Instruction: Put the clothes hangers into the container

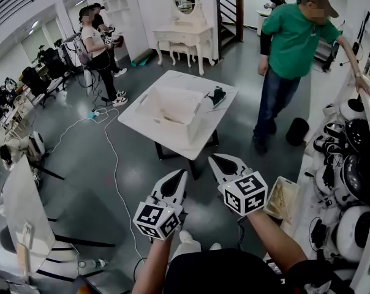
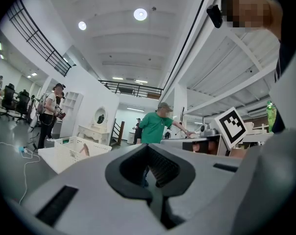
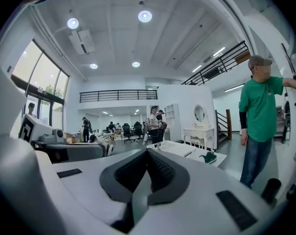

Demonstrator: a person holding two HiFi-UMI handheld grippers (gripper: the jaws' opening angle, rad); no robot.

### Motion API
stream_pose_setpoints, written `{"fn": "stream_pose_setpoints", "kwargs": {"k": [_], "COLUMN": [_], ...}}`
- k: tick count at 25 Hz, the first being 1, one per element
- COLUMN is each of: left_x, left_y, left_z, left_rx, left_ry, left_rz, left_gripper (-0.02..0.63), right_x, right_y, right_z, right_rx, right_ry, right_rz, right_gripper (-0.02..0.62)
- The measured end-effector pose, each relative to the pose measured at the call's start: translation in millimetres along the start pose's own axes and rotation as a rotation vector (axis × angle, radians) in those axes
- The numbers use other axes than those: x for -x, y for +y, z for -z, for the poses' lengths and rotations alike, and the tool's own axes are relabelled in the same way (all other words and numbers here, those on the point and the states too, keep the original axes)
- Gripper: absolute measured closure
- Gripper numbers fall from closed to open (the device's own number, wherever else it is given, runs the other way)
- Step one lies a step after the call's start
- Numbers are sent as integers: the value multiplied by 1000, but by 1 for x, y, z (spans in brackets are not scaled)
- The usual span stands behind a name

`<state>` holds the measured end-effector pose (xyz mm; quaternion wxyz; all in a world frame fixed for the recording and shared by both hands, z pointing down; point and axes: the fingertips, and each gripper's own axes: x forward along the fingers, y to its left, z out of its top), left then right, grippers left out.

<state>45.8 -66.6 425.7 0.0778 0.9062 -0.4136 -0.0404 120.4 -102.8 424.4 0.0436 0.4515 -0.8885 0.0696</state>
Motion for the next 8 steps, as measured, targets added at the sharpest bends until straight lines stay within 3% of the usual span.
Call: {"fn": "stream_pose_setpoints", "kwargs": {"k": [8], "left_x": [2], "left_y": [-19], "left_z": [-2], "left_rx": [-12], "left_ry": [2], "left_rz": [16], "left_gripper": [603], "right_x": [15], "right_y": [5], "right_z": [-2], "right_rx": [-2], "right_ry": [-7], "right_rz": [-7], "right_gripper": [577]}}
